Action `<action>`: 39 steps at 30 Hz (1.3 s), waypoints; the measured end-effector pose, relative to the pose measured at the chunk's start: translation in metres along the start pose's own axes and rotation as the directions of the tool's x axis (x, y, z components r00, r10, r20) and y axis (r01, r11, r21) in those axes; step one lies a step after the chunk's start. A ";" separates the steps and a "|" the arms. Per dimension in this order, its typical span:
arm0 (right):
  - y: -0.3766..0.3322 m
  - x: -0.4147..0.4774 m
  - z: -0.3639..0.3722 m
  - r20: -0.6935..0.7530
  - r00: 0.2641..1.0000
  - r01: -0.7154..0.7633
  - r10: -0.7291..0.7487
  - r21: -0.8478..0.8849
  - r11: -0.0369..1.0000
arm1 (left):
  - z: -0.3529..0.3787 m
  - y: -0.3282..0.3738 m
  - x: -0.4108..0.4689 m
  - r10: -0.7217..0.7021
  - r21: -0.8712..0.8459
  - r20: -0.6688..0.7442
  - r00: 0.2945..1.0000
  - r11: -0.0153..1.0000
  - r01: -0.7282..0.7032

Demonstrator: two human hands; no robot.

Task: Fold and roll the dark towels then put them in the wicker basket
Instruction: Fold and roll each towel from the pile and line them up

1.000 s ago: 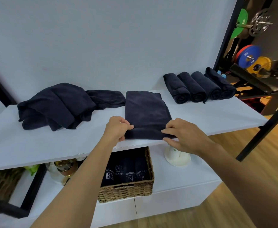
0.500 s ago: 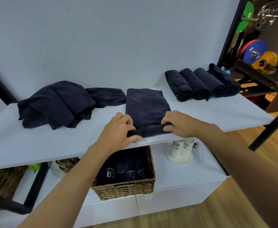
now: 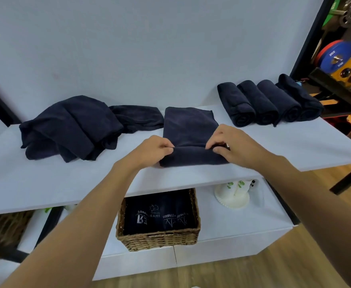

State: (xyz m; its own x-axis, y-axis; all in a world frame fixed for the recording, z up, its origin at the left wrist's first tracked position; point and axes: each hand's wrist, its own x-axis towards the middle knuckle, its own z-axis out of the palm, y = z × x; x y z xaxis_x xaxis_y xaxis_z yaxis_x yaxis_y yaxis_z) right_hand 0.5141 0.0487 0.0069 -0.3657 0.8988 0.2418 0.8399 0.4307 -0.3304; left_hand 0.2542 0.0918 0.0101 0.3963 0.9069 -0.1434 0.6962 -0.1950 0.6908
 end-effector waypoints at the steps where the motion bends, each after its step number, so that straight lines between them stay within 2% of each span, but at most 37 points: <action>1: 0.001 -0.002 0.003 -0.060 0.996 0.066 -0.071 -0.089 0.994 | -0.002 0.000 0.004 -0.023 -0.001 0.021 1.000 1.000 0.023; 3: 0.001 -0.005 0.006 -0.090 0.982 0.145 -0.168 -0.219 0.965 | -0.004 0.002 0.013 -0.062 0.004 0.062 0.996 0.998 0.062; 6: 0.004 -0.008 0.009 -0.003 0.981 0.182 -0.192 -0.306 0.935 | -0.006 0.005 0.017 -0.062 0.041 0.070 0.996 0.997 0.060; 8: 0.007 -0.005 0.009 0.033 0.987 0.160 -0.157 -0.271 0.949 | -0.004 0.005 0.018 -0.024 0.105 -0.020 0.999 0.994 0.026; 10: 0.011 0.004 0.008 0.065 0.992 0.116 -0.105 -0.194 0.974 | 0.001 0.006 0.015 0.138 0.263 -0.184 0.973 0.961 -0.086; 11: 0.012 0.009 0.006 0.096 0.993 0.081 -0.067 -0.149 0.985 | 0.004 0.006 0.012 0.276 0.356 -0.245 0.929 0.917 -0.179; 13: 0.015 0.022 0.002 0.185 0.982 -0.013 0.020 -0.037 0.999 | 0.009 -0.002 0.006 0.519 0.559 -0.209 0.829 0.759 -0.334; 15: 0.018 0.031 -0.004 0.274 0.958 -0.110 0.088 0.067 0.992 | 0.015 -0.013 0.004 0.633 0.722 -0.103 0.767 0.578 -0.380; 16: 0.019 0.035 -0.007 0.317 0.940 -0.165 0.124 0.108 0.980 | 0.017 -0.017 0.006 0.644 0.758 -0.073 0.762 0.531 -0.377; 18: 0.019 0.041 -0.009 0.371 0.913 -0.235 0.168 0.142 0.962 | 0.017 -0.015 0.012 0.603 0.740 -0.076 0.794 0.569 -0.360; 20: 0.017 0.044 -0.009 0.351 0.917 -0.244 0.191 0.115 0.963 | 0.012 -0.007 0.020 0.501 0.625 -0.094 0.860 0.703 -0.341; 22: 0.015 0.040 -0.004 0.195 0.968 -0.172 0.160 0.045 0.984 | 0.004 -0.001 0.029 0.388 0.495 -0.067 0.919 0.813 -0.307; 24: 0.009 0.031 0.001 -0.003 0.999 -0.036 0.036 -0.074 0.997 | -0.004 0.000 0.038 0.295 0.388 -0.013 0.955 0.882 -0.267; 25: 0.007 0.027 0.004 -0.036 0.999 0.027 -0.033 -0.149 0.988 | -0.008 0.000 0.043 0.253 0.338 0.017 0.967 0.909 -0.244; 26: 0.006 0.025 0.007 -0.024 0.997 0.066 -0.073 -0.221 0.973 | -0.012 0.001 0.049 0.212 0.300 0.053 0.976 0.929 -0.218; 28: 0.010 0.027 0.010 0.043 0.997 0.073 -0.062 -0.307 0.949 | -0.015 0.003 0.058 0.142 0.274 0.102 0.985 0.947 -0.165; 29: 0.012 0.032 0.009 0.064 0.997 0.058 -0.040 -0.303 0.951 | -0.015 0.005 0.062 0.113 0.269 0.110 0.988 0.953 -0.139; 31: 0.017 0.046 0.004 0.112 0.994 0.013 0.007 -0.181 0.983 | -0.017 0.010 0.066 0.086 0.316 0.112 0.990 0.941 -0.117; 33: 0.021 0.064 -0.003 0.217 0.974 -0.063 0.071 -0.043 0.997 | -0.016 0.017 0.067 0.116 0.455 0.073 0.991 0.880 -0.137; 34: 0.024 0.073 -0.007 0.289 0.952 -0.110 0.101 0.015 0.994 | -0.013 0.020 0.065 0.166 0.543 0.009 0.986 0.827 -0.145; 36: 0.028 0.085 -0.015 0.409 0.899 -0.226 0.158 0.124 0.966 | -0.003 0.016 0.059 0.374 0.736 -0.126 0.919 0.656 -0.166; 39: 0.029 0.094 -0.019 0.480 0.851 -0.327 0.215 0.164 0.931 | 0.013 -0.002 0.051 0.533 0.864 -0.092 0.841 0.462 -0.198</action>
State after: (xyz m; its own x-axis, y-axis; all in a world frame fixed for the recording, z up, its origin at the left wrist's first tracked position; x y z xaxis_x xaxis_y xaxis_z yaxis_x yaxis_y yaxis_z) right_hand 0.5116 0.1442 0.0376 -0.3231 0.8965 -0.3031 0.8356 0.1199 -0.5361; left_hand 0.2810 0.1336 -0.0074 0.6490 0.6935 0.3127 0.7607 -0.5926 -0.2647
